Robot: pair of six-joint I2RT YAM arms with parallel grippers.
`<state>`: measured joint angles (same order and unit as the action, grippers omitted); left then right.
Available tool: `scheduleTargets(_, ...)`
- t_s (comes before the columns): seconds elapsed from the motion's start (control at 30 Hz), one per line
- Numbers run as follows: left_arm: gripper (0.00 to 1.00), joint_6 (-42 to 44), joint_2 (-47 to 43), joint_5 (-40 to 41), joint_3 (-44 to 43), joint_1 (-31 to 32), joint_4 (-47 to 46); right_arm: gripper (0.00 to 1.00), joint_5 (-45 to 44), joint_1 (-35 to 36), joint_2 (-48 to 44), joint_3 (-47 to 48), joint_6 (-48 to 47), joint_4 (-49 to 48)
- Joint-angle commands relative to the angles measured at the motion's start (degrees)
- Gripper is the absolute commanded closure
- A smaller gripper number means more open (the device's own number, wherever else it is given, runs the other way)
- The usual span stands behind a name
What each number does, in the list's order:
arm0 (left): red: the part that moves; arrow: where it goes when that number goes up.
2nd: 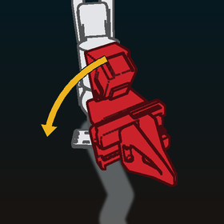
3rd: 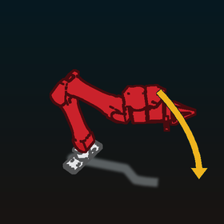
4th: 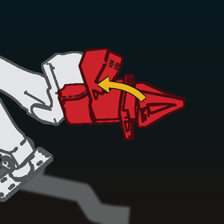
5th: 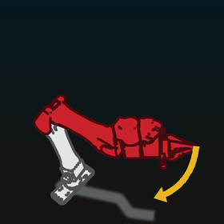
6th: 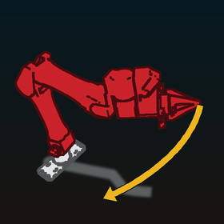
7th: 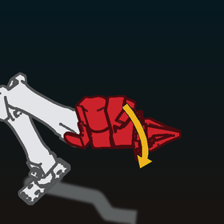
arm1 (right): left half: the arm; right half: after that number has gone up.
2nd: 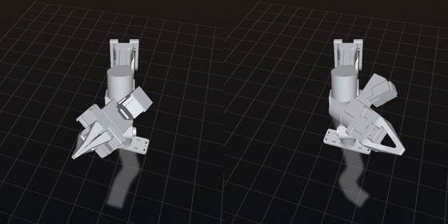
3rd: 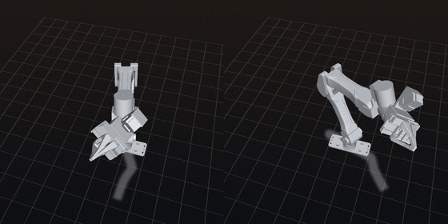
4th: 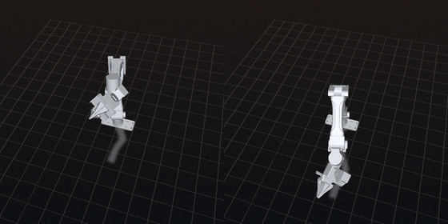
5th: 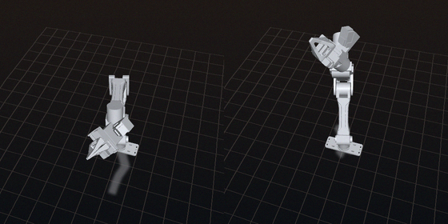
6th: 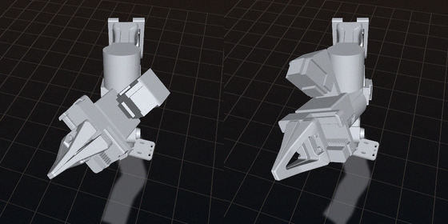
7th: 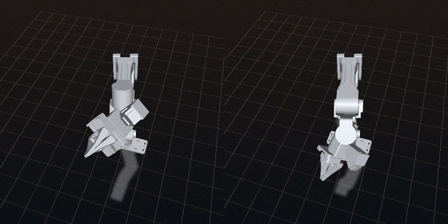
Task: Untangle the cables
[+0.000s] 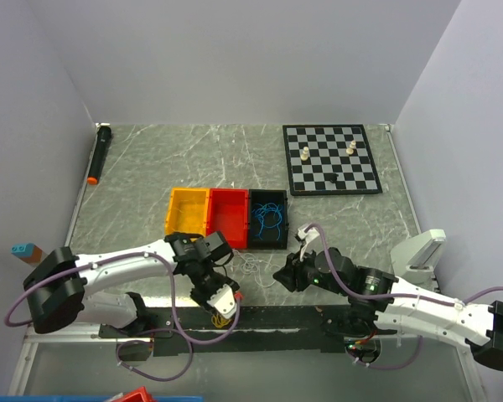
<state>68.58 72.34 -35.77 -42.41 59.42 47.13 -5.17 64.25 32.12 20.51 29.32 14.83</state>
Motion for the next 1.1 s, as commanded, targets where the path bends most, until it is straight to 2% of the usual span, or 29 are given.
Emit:
scheduleTargets(0.0,0.47,3.23,1.84,-4.49,-0.31,1.49,-2.39,0.59,-1.42,0.0,-0.66,-0.56,1.35,-2.97)
scheduleTargets(0.23,0.51,5.77,3.25,-2.56,2.24,3.25,-3.8,0.64,-2.65,-0.18,0.22,-0.82,1.7,-3.67)
scheduleTargets(0.47,0.58,3.76,3.51,-2.29,5.06,4.21,-10.03,0.71,-3.0,-0.97,0.93,-0.91,2.05,-3.93)
scheduleTargets(0.63,0.69,1.38,3.95,-2.02,6.2,5.0,-14.88,0.78,-3.09,-1.49,0.4,-1.26,2.67,-3.67)
scheduleTargets(0.73,0.82,2.96,3.87,-1.76,6.9,5.71,-15.05,0.83,-3.18,-1.76,-0.04,-1.53,3.28,-3.14)
scheduleTargets(0.87,0.89,2.97,3.69,-0.97,8.22,6.41,-16.72,0.86,-3.44,-2.02,-0.74,-1.7,3.46,-2.7)
scheduleTargets(0.93,0.99,0.78,3.52,-0.18,8.84,6.59,-19.61,0.88,-3.53,-2.2,-0.92,-1.62,3.55,-2.44)
scheduleTargets(1.07,0.99,-6.68,2.55,4.63,8.32,6.59,-25.5,0.91,-3.62,-2.37,-0.83,-1.09,3.55,-2.35)
